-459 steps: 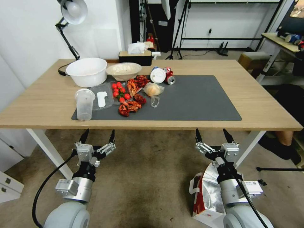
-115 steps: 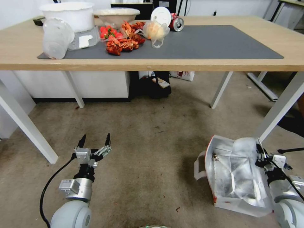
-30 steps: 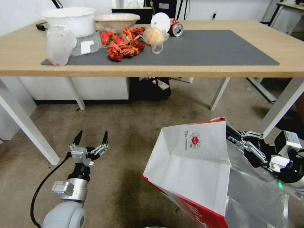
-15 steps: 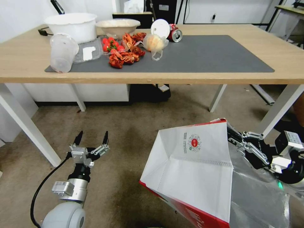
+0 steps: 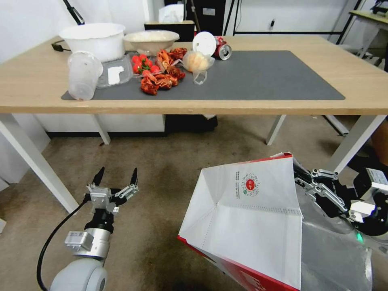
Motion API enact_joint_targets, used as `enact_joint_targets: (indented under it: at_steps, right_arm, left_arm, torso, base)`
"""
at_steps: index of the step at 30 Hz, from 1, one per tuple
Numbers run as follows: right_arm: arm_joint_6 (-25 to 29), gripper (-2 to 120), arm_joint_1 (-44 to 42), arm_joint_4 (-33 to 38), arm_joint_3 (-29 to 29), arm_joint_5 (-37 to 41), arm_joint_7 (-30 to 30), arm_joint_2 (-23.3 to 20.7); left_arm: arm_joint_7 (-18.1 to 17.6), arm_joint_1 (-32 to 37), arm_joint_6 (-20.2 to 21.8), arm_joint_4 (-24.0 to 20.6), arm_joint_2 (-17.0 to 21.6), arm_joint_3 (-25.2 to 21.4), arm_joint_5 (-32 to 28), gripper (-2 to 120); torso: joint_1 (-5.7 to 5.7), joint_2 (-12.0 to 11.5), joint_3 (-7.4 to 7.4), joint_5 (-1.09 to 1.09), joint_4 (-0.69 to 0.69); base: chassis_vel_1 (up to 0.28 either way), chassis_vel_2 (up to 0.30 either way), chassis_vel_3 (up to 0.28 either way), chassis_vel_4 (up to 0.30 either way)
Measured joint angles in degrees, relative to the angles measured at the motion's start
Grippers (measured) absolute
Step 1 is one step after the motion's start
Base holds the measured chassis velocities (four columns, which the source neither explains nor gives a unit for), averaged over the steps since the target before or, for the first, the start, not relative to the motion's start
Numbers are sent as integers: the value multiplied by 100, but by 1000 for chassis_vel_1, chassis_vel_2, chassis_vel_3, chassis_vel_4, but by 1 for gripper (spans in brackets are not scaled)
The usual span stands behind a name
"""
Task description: Pick up the food delivery bag from the floor and place it on the table.
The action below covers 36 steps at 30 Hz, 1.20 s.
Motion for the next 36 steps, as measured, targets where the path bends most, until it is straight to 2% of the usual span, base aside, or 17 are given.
enact_joint_targets:
  at_steps: [4,9,36]
  right_arm:
    - [7,0,14,-14,5,1,-5,2]
    - [13,0,26,-39,22,2,-25,5]
    - [-39,0,112,-69,-59,-22,-184,61]
  left_arm:
    - [69,76,292,-140,5,-72,81,100]
    - [102,127,460,-256,3,-108,114,100]
    - [107,243,391,-346,-52,-151,129,100]
  torso:
    - [22,105,83,0,0]
    - [52,219,168,0,0]
    - [240,815,578,0,0]
  base:
    - [0,0,0,0]
    - [0,0,0,0]
    - [0,0,0,0]
